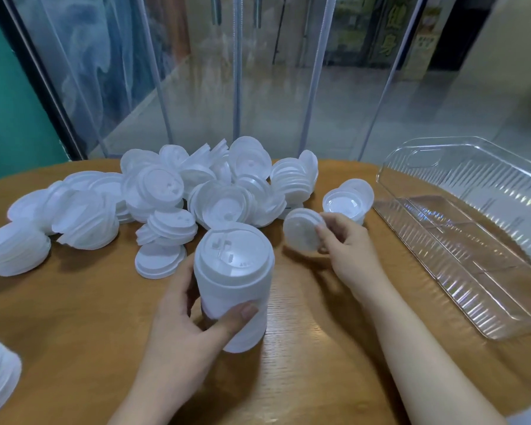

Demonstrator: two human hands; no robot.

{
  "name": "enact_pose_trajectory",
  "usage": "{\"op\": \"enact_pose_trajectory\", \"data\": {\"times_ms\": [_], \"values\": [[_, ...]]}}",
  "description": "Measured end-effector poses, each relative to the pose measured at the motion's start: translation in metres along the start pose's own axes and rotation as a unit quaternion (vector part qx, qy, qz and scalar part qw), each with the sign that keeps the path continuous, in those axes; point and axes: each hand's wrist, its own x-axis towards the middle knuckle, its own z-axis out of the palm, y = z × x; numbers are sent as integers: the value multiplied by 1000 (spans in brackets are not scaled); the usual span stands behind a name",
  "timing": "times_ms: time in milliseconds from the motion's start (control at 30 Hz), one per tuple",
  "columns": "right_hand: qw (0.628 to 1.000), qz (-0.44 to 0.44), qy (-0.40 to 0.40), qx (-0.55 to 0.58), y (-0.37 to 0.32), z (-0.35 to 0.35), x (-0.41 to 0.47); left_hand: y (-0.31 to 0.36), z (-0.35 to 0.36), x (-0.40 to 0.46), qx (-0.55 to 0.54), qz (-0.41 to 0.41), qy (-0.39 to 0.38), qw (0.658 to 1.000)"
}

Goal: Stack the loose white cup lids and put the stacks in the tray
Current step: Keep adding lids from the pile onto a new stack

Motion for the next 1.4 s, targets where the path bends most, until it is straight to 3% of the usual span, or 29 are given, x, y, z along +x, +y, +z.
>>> {"op": "enact_pose_trajectory", "data": {"times_ms": [100,400,833,1033,1100,1200,1400], "values": [[997,74,-13,32,3,-4,-5,0,0,0,8,-5,-1,1000],[984,158,27,-84,5,-14,-4,-2,-2,0,21,-7,-6,1000],[957,97,-16,-274,0,-6,-13,-1,-4,0,24,-1,-11,1000],[993,36,36,-104,-25,-5,-18,0,-5,-1,16,0,-18,1000],[999,-3,-18,40,-48,0,-26,2,-5,-1,15,6,-20,1000],[969,-77,-111,207,-79,12,-41,3,-4,-2,15,13,-25,999],[950,-131,-168,230,-94,20,-61,2,0,-3,19,17,-37,999]]}}
